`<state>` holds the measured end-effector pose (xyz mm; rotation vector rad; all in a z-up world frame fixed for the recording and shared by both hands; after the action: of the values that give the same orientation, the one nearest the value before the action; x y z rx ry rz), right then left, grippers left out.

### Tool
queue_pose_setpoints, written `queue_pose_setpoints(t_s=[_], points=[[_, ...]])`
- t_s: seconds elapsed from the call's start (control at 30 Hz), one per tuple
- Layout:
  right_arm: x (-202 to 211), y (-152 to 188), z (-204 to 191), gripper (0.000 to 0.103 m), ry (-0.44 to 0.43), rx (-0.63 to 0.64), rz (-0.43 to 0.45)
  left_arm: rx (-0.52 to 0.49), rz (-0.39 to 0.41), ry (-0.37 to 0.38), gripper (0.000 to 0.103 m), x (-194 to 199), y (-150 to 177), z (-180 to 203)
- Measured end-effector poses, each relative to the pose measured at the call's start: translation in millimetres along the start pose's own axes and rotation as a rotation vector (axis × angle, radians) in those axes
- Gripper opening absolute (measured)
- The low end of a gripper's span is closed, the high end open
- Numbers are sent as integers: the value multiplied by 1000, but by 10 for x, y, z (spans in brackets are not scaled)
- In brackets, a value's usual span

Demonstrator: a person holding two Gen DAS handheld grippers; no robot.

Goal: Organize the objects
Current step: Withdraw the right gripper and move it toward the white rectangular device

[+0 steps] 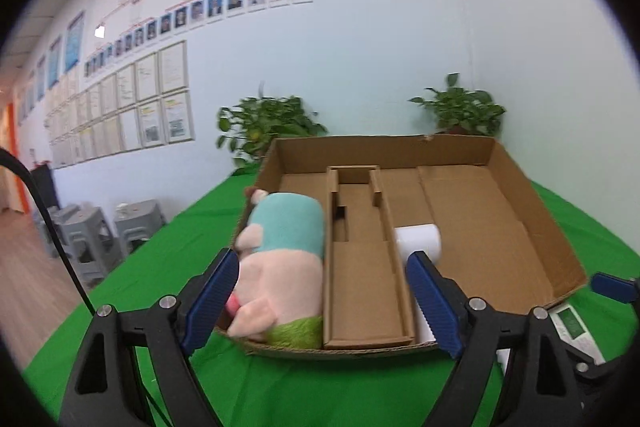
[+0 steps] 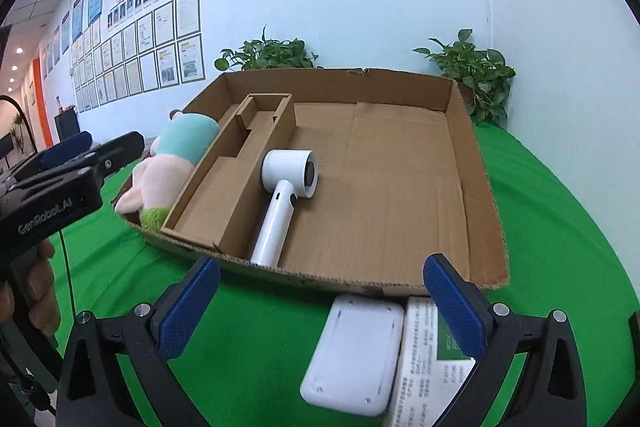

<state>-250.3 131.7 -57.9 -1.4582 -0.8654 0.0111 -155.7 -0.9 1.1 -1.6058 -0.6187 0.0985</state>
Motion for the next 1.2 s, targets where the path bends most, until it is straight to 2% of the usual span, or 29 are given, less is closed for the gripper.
queue_pose_setpoints(t_s=[0.1,0.3,0.33,0.37,0.4,0.43,0.47,0.5,0.6,0.63,0.67,0.7,0.73,0.8,0.9,1.0,1.2], points=[[101,55,34,103,4,-30,8,-18,6,-44,86,3,-24,-12],[265,122,133,102,15,-83,49,-27,1,-67,86,42,-3,-22],[287,125,135,99,18,-82,56,-29,2,-77,85,60,9,-25],[310,130,132,90,20,-79,62,-30,-3,-76,82,74,26,-23],[332,136,128,72,23,-75,63,-28,-5,-70,58,73,35,-22],[337,144,120,61,30,-65,55,-35,-23,-64,26,61,59,-11],[336,152,115,37,40,-56,46,-44,-47,-66,15,33,79,-9],[328,167,117,23,53,-44,33,-45,-65,-59,9,9,97,-7],[337,202,113,24,55,-40,28,-21,-73,-32,9,2,98,-23],[340,208,119,26,54,-42,30,-7,-62,-25,20,16,84,-33],[339,217,123,46,58,-43,27,9,-49,-13,36,35,62,-42],[336,229,126,84,60,-42,25,18,-42,-10,82,49,49,-50],[345,239,127,100,53,-44,35,29,-27,-18,103,72,35,-67],[366,249,122,103,27,-50,55,38,3,-40,102,135,16,-90],[343,269,86,103,-3,-51,31,23,-35,-24,102,92,46,-81],[374,268,33,103,-32,-49,42,34,-80,4,102,39,103,-97],[376,257,-44,103,-37,-30,35,30,-86,31,102,64,141,-91]])
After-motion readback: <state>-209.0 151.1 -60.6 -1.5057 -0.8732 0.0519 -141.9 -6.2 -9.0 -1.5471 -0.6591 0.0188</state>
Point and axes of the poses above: each gripper's, at about its wrist camera, not at the fingertips, and x roughly against the way its jaws point, z to its right, y to its underside, the point moved 6 cm from there along -x, roughly the way its jaws point, and after that the axes turned 13 degrees about -y, right-handed, at the moved point
